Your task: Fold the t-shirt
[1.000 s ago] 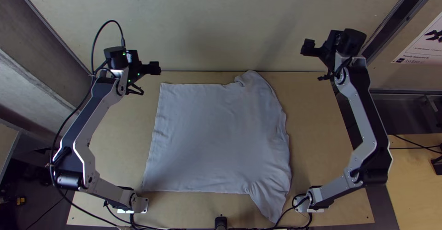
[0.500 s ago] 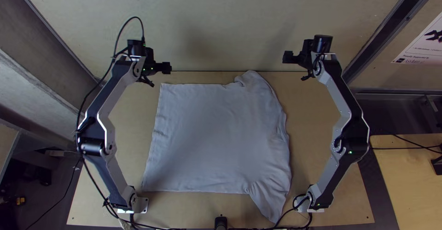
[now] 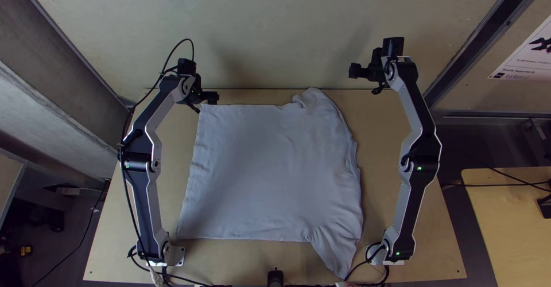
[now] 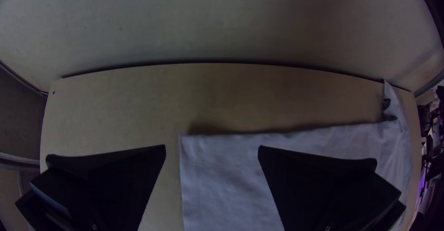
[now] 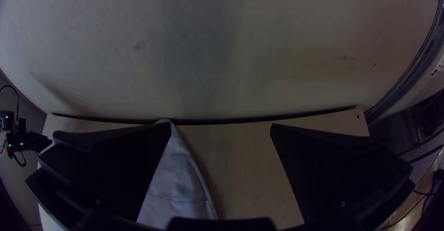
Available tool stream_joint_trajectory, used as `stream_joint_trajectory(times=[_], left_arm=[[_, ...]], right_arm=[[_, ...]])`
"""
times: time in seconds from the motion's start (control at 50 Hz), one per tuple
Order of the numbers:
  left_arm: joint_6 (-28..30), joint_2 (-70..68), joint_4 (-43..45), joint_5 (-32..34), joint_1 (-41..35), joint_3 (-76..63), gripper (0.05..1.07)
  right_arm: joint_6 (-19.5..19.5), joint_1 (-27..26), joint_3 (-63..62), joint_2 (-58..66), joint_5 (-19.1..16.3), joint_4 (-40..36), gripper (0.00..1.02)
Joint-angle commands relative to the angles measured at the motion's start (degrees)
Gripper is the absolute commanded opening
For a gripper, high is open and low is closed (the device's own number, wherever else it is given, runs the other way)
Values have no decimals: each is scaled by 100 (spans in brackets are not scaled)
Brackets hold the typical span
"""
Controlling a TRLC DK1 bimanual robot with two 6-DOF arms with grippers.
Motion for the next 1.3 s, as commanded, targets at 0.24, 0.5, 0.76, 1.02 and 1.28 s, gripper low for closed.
stream_joint_trajectory(times=[0.24, 0.5, 0.76, 1.02, 1.28], left_arm=[[30, 613, -143, -242, 120, 378, 94], [-32, 894, -152, -225, 146, 484, 68], [-243, 947, -134, -163, 278, 669, 8], [-234, 692, -170, -128, 260, 686, 8], [-287, 675, -178, -128, 164, 651, 8]], right_arm=[[240, 49, 83, 179, -28, -72, 99], [319, 49, 127, 223, -28, -63, 99], [337, 146, 145, 531, -169, -72, 99], [346, 383, 145, 917, -292, -160, 98], [565, 568, 285, 1409, -292, -160, 95]])
